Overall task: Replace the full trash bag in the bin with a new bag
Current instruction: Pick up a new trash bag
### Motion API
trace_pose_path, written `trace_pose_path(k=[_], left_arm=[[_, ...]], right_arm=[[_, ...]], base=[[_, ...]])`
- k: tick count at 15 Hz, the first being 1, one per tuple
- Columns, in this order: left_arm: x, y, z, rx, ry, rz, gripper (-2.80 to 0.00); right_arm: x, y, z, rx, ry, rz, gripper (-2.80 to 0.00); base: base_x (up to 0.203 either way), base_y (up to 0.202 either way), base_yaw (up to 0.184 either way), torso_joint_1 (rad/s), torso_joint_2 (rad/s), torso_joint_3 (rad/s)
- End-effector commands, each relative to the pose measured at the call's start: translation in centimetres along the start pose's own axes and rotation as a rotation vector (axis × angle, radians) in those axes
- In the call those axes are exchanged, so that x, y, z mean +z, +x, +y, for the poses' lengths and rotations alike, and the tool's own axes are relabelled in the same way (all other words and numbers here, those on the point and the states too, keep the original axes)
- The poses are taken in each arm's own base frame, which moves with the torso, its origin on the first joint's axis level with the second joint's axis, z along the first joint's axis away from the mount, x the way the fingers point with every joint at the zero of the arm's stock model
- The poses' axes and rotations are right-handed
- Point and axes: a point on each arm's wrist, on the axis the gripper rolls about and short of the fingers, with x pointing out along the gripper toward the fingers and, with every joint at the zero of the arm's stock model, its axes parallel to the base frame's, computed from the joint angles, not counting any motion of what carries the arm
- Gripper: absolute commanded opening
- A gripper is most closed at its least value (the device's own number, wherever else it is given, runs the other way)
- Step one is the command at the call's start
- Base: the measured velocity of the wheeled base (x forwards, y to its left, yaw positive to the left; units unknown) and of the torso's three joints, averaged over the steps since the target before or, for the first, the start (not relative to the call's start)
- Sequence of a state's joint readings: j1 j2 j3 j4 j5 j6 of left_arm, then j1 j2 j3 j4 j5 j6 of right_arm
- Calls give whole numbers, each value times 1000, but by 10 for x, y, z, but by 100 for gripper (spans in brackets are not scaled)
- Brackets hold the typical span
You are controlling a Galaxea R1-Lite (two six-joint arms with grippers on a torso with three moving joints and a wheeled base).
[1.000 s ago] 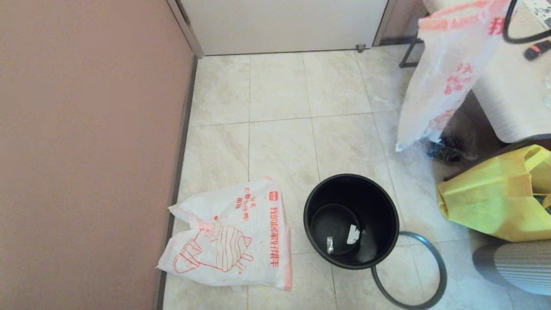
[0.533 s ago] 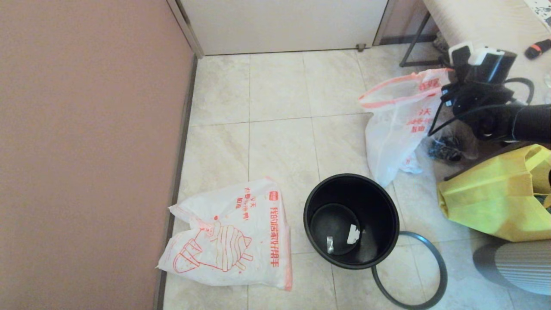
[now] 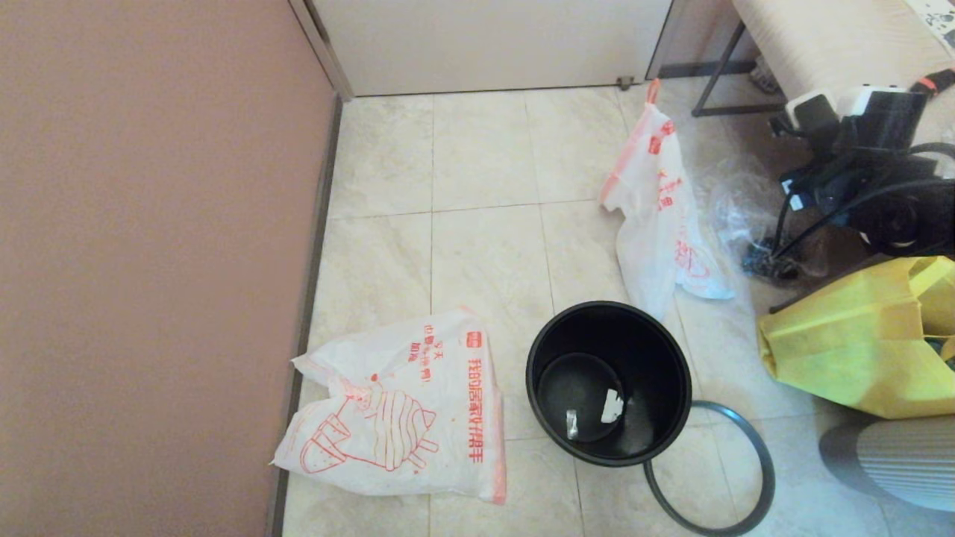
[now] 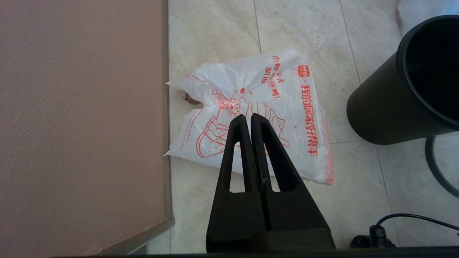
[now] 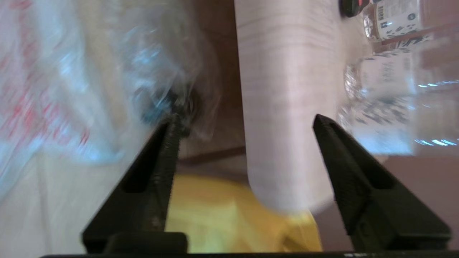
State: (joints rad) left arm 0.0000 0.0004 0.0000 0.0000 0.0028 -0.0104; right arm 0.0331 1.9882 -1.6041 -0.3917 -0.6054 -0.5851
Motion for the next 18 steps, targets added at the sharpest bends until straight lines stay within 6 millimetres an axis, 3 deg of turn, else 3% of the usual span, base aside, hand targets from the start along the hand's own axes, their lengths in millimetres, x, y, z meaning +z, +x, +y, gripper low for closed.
trace_pose_path(k=[1, 2, 3, 9, 14, 18], left_arm=[[0, 0, 0, 0, 0, 0, -280], [0, 0, 0, 0, 0, 0, -280], [0, 0, 0, 1, 0, 0, -280], [0, 0, 0, 0, 0, 0, -280], [0, 0, 0, 0, 0, 0, -280], [0, 0, 0, 0, 0, 0, -280]], right_arm=[[9, -45, -38, -7, 22, -32, 0], [3, -64, -44, 16, 24, -23, 0], [-6, -81, -47, 45, 22, -11, -280], [-69, -154, -34, 212, 162, 102, -280], [-119, -223, -84, 157, 358, 90, -280], [-141, -286, -128, 207, 506, -100, -280]], base=[[0, 0, 0, 0, 0, 0], [0, 0, 0, 0, 0, 0], [0, 0, 0, 0, 0, 0], [0, 0, 0, 0, 0, 0], [0, 0, 0, 0, 0, 0], [0, 0, 0, 0, 0, 0]])
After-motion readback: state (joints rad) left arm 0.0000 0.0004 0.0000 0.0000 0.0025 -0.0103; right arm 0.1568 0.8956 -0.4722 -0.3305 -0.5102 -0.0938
